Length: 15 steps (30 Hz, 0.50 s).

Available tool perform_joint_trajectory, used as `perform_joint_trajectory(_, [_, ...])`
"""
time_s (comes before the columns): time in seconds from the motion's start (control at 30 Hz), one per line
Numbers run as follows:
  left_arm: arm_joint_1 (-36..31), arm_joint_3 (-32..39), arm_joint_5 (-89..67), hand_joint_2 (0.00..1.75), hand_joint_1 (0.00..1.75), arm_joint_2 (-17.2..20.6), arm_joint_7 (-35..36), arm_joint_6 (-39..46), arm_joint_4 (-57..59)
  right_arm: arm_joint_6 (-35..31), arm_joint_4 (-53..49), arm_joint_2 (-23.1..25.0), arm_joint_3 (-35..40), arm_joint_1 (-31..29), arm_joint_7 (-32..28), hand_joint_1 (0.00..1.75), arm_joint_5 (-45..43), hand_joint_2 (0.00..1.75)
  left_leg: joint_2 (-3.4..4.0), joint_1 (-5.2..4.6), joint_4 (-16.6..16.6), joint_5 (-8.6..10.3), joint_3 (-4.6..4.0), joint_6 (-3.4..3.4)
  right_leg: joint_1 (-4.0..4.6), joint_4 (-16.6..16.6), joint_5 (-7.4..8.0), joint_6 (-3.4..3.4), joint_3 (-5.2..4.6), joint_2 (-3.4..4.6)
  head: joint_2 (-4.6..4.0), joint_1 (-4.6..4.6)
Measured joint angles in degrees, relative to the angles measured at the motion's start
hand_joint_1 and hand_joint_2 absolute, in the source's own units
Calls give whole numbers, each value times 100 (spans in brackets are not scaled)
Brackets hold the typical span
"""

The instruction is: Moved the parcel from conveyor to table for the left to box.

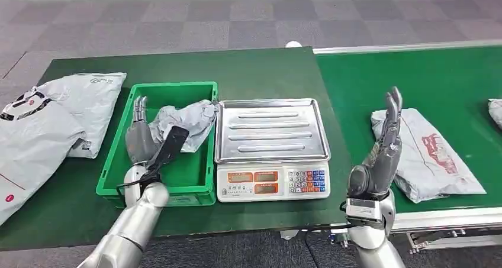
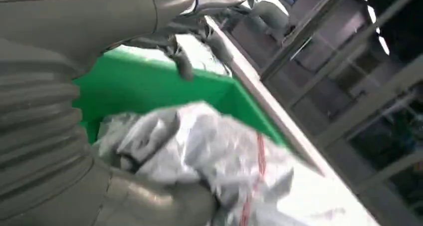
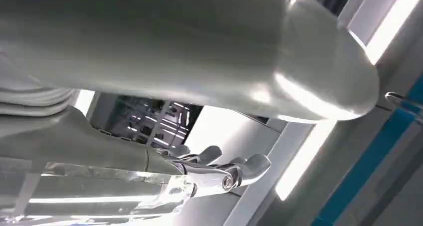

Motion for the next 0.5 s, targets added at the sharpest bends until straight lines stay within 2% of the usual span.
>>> perform_joint_trajectory(0.03, [16,17,9,0,0,0,-5,0,-37,0,0,2,0,2,0,0,2,0,0,0,0,-1,-1,-1,0,0,0,0,-1,0,0,0])
perform_joint_trajectory(0.17, [71,74,54,0,0,0,-64,0,-183,7,0,15,-4,8,4,0,2,0,0,0,0,-1,-5,-1,0,0,0,-1,-5,0,0,0])
perform_joint_trajectory(0.33, [284,545,885,0,0,-201,-1354,17,-711,15,0,17,-63,13,59,0,-61,0,2,0,0,-1,-6,-1,0,0,0,-1,-7,1,0,0])
perform_joint_trajectory(0.5, [544,831,988,0,0,-332,-1668,20,-1237,9,33,15,-186,11,94,0,-192,0,2,0,0,-3,-7,-1,0,-1,-2,-1,-8,1,0,0])
